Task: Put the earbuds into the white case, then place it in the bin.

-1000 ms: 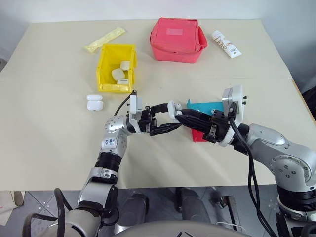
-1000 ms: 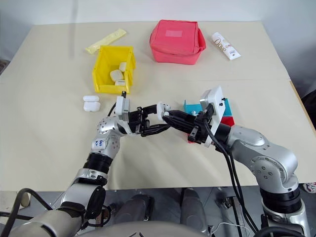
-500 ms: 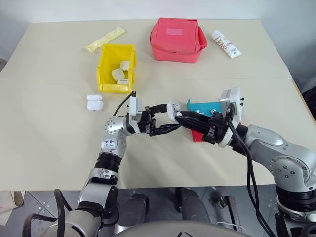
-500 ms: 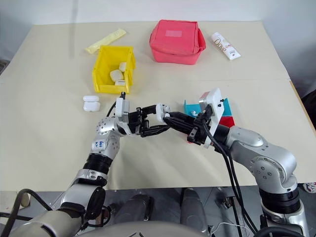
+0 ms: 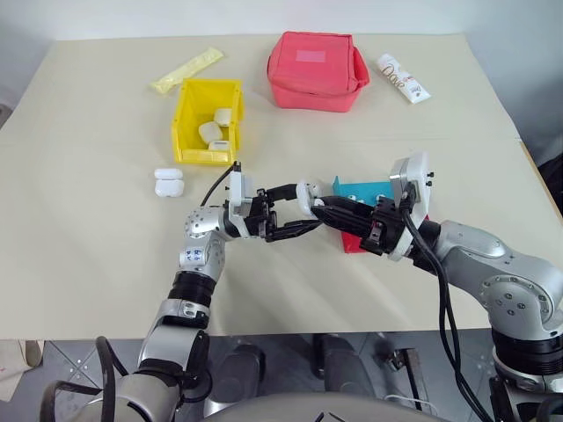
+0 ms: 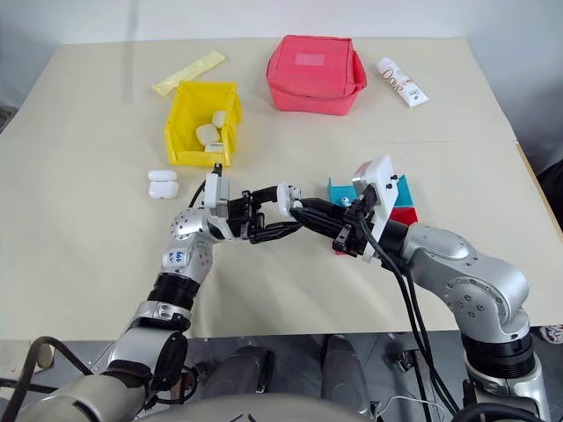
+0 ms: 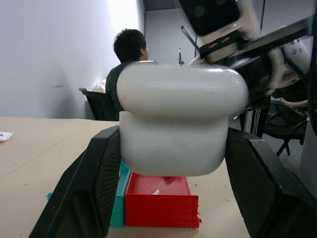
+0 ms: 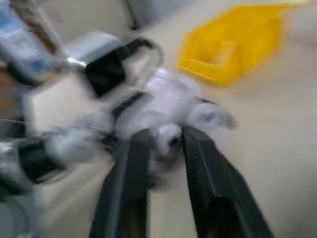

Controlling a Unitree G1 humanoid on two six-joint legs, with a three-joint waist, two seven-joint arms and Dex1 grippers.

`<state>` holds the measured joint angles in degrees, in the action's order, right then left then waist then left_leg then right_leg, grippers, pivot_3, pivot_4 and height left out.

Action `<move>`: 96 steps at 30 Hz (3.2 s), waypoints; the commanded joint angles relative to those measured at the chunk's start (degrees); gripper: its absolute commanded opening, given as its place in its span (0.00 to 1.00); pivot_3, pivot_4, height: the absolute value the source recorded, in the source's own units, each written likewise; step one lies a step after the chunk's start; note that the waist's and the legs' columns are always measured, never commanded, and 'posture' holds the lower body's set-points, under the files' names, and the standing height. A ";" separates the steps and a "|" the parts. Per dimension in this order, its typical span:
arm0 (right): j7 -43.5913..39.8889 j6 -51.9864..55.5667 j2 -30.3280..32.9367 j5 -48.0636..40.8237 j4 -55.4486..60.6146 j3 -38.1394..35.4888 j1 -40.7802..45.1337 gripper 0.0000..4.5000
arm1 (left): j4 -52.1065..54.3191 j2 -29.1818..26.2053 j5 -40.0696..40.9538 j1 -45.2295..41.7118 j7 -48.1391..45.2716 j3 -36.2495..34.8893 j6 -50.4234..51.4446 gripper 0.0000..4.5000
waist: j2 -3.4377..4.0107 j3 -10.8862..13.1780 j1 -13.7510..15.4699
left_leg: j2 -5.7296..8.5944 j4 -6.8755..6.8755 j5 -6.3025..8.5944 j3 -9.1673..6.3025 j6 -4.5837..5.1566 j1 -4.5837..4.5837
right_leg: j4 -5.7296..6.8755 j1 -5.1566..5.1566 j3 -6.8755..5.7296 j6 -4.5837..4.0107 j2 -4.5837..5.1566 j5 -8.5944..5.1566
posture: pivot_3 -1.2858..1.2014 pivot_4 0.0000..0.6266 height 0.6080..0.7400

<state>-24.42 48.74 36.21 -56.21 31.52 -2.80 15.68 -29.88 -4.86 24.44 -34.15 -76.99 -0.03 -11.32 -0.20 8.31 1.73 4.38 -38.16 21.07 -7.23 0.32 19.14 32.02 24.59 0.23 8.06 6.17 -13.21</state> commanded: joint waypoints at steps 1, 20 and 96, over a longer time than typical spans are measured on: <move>1.72 1.84 1.00 4.08 -2.43 0.67 -1.51 0.52 | 5.76 1.34 3.30 -2.79 -2.53 0.36 -1.85 0.62 | 0.00 0.00 -0.03 | 0.00 0.01 0.00 0.00 0.00 0.00 | 0.00 0.00 0.00 0.00 0.01 0.00 | 0.52 0.24 1.00; -0.97 3.31 2.58 2.00 0.91 -2.24 1.29 0.99 | 0.47 0.45 2.25 -4.32 -1.96 -1.36 -3.49 0.62 | 0.00 0.00 -0.08 | 0.00 0.00 0.00 0.00 0.00 0.01 | 0.00 0.00 0.00 0.00 0.00 0.00 | 0.52 0.24 1.00; -6.89 11.97 12.95 18.52 0.14 10.07 22.99 0.02 | 3.95 -9.20 -8.67 -13.05 8.77 4.83 9.40 0.62 | -0.02 0.03 -0.18 | 0.04 0.03 -0.01 0.00 0.02 0.08 | -0.01 0.08 -0.02 0.03 0.06 0.02 | 0.52 0.24 1.00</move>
<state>-30.57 60.08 47.29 -38.68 30.93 9.19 39.48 -29.36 -13.80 12.11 -46.50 -67.54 7.69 -1.23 -0.22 8.34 1.56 4.42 -38.13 21.06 -7.21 0.34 19.22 32.01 24.67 0.23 8.09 6.23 -13.19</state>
